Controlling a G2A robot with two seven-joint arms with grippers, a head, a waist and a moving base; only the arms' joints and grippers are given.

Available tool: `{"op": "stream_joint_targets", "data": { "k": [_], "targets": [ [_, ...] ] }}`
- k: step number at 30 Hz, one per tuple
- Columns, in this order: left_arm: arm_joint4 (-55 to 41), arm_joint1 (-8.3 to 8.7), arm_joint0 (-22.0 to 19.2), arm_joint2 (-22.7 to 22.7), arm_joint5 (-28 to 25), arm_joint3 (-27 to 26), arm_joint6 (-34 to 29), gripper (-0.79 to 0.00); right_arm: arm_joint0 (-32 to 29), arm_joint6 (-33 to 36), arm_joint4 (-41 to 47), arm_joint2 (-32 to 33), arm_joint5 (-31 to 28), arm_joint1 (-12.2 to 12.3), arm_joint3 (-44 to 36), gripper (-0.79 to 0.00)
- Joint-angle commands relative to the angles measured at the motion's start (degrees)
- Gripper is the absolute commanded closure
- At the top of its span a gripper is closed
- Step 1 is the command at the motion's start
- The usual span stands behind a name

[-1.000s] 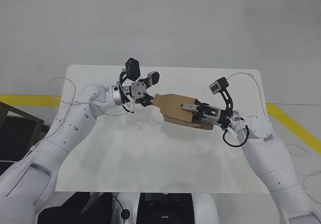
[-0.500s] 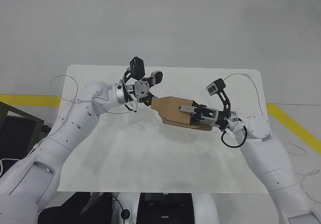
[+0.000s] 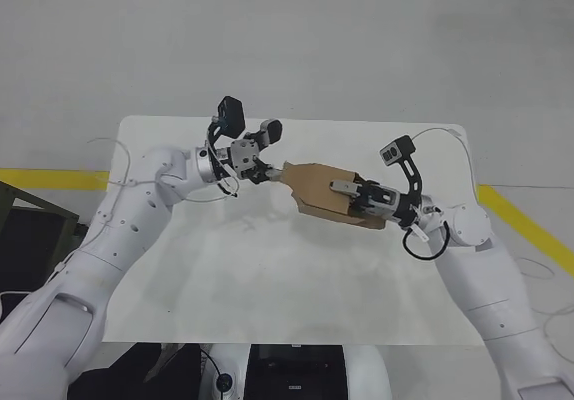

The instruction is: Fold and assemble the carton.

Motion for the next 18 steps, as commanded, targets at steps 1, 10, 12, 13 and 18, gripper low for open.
{"op": "stream_joint_targets", "data": {
  "k": [1, 10, 12, 13, 18],
  "targets": [
    [0.3, 0.39, 0.9, -1.0, 0.0, -0.9, 0.1, -0.785, -0.1, -0.4, -0.1, 0.3, 0.0, 0.0, 0.1, 0.0],
    [1.1, 2.13, 5.2, -6.1, 0.0, -6.8, 1.5, -0.785, 0.1, -3.4, -3.5, 0.5, 0.5, 0.1, 0.8, 0.0],
    [1.1, 2.51, 6.1, -7.5, 0.0, -8.1, 1.4, -0.785, 0.2, -4.3, -4.5, 0.2, 0.8, 0.1, 1.5, 0.0],
    [1.0, 2.66, 6.5, -8.1, 0.0, -8.7, 1.4, -0.785, 0.3, -4.8, -5.0, 0.0, 0.9, 0.1, 1.8, 0.0],
    [0.8, 3.12, 7.9, -9.7, 0.0, -11.7, -0.5, -0.785, 0.7, -6.4, -7.1, -1.2, 1.5, -0.2, 2.3, 0.0]
  ]
}}
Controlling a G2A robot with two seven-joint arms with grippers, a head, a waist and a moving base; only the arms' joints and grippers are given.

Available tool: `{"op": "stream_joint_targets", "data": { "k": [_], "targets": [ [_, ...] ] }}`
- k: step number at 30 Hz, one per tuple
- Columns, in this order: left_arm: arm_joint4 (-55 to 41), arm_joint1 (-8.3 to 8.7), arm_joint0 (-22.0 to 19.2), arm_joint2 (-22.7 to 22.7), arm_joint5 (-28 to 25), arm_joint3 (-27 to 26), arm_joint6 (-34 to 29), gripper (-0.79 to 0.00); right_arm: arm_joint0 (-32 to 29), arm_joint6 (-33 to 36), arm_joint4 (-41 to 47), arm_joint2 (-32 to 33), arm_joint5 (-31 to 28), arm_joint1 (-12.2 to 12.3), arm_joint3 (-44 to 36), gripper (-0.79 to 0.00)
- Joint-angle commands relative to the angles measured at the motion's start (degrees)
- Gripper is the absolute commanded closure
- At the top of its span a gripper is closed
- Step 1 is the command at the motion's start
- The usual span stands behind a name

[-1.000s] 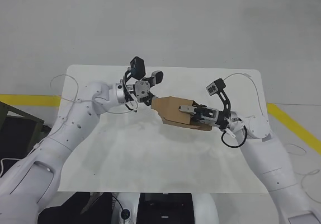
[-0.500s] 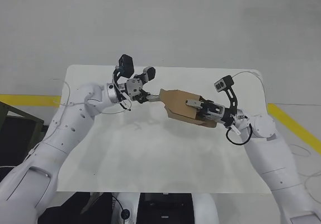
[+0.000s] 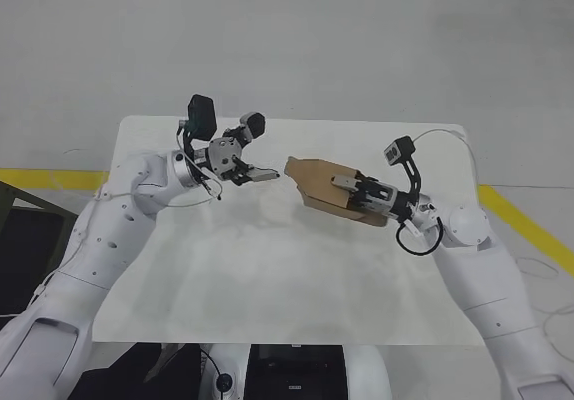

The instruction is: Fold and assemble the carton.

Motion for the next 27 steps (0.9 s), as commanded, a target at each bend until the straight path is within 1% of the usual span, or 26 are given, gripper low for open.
{"op": "stream_joint_targets", "data": {
  "k": [1, 3, 5, 8, 12, 20, 27],
  "targets": [
    [-0.1, 0.05, 0.2, -0.1, 0.1, -1.0, -1.2, -0.785, 0.1, -0.4, -0.5, -0.5, 0.1, -0.1, -0.1, 0.0],
    [-0.8, -0.04, 0.1, 0.4, 0.0, -1.9, -2.8, -0.785, 0.3, -0.6, -1.0, -1.1, 0.2, -0.2, -0.3, 0.0],
    [-1.2, -0.22, -0.7, 1.3, 0.4, -1.9, -5.8, -0.785, 0.4, -0.6, -1.2, -1.7, 0.3, -0.4, -0.5, 0.0],
    [-2.4, -0.62, -2.0, 2.6, 2.0, -1.0, -9.2, -0.785, 0.5, -0.5, -1.4, -1.9, 0.4, -0.4, -0.8, 0.0],
    [-4.6, -1.0, -3.0, 3.3, 3.4, 0.3, -11.6, -0.785, -0.1, -0.2, -0.4, -1.2, 0.2, -0.3, -1.7, 0.0],
    [-6.2, -1.03, -2.4, 2.7, 2.7, 1.4, -12.7, -0.785, -1.3, 2.6, 3.5, 0.5, 0.7, 0.1, -3.3, 0.0],
    [-7.2, -1.25, -2.3, 2.7, 2.1, 2.1, -13.3, -0.785, -1.8, 3.5, 4.7, 1.1, 0.7, 0.2, -4.4, 0.0]
  ]
}}
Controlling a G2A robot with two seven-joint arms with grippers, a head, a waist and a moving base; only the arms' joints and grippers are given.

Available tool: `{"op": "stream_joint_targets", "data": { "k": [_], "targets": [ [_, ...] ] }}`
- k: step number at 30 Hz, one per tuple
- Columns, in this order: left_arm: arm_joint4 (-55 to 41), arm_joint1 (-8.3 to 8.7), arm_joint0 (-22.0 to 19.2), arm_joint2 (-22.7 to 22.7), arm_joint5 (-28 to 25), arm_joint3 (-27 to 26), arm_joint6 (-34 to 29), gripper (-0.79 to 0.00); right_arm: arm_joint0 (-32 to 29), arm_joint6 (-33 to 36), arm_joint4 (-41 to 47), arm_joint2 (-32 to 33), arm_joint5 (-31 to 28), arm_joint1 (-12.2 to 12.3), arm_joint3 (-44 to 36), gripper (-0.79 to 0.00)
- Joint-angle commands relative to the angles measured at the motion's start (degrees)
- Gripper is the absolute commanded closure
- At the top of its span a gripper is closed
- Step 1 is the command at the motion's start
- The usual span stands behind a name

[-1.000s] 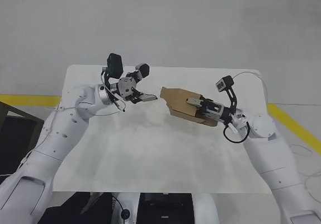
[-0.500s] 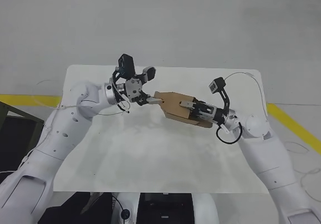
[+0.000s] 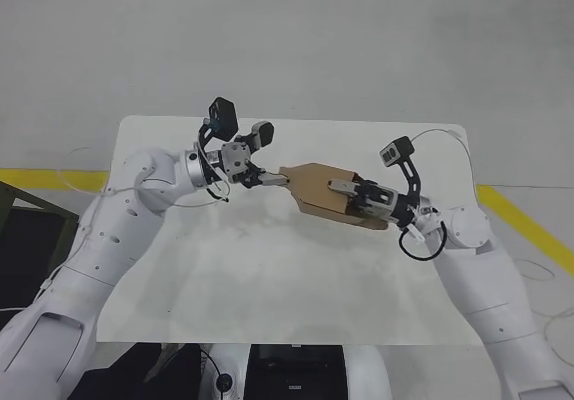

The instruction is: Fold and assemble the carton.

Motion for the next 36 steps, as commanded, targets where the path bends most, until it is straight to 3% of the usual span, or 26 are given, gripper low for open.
{"op": "stream_joint_targets", "data": {
  "k": [1, 36],
  "targets": [
    [-0.2, -0.07, 0.0, 0.0, -0.1, 0.2, 0.0, -0.785, -0.1, 0.3, 0.5, 0.1, 0.1, 0.0, -0.1, 0.0],
    [-4.0, -2.37, -1.6, 3.6, -2.2, 4.4, -1.7, -0.785, -0.1, 2.7, 3.9, 0.1, -0.1, -0.1, -1.2, 0.0]
  ]
}}
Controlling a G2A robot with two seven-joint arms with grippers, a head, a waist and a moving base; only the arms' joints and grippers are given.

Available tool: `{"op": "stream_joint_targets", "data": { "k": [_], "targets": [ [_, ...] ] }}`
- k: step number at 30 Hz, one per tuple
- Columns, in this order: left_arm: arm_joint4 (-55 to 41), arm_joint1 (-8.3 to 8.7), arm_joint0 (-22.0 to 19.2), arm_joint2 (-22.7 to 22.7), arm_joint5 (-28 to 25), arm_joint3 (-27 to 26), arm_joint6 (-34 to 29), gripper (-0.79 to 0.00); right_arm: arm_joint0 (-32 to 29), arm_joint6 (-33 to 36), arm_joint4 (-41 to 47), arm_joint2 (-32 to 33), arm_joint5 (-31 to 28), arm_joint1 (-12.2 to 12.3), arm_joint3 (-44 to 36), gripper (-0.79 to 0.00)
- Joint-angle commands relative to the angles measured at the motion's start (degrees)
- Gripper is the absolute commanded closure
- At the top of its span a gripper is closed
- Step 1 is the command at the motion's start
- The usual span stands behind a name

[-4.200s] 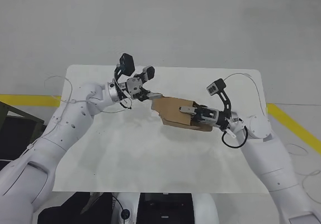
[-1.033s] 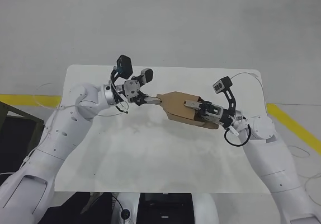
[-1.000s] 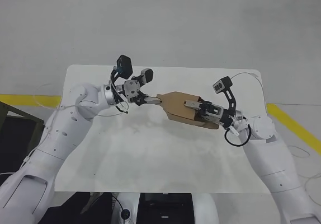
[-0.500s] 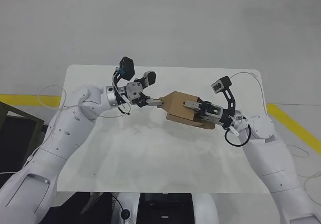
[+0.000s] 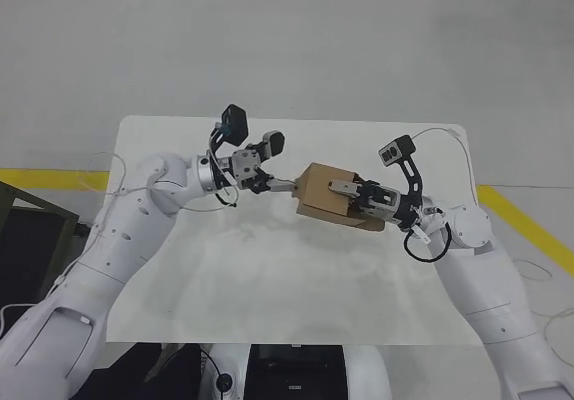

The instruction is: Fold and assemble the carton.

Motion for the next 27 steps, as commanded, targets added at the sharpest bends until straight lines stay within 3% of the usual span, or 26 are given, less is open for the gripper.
{"op": "stream_joint_targets", "data": {
  "k": [1, 27],
  "targets": [
    [0.0, -0.13, -0.1, 0.3, 0.0, 0.2, -0.1, -0.785, 0.0, 0.0, 0.0, 0.0, 0.1, 0.0, -0.1, 0.0],
    [-0.5, -1.27, -2.2, 3.6, 0.0, 0.7, -0.1, -0.785, 0.8, 0.0, -0.4, -1.8, 0.5, -0.4, -0.1, 0.0]
  ]
}}
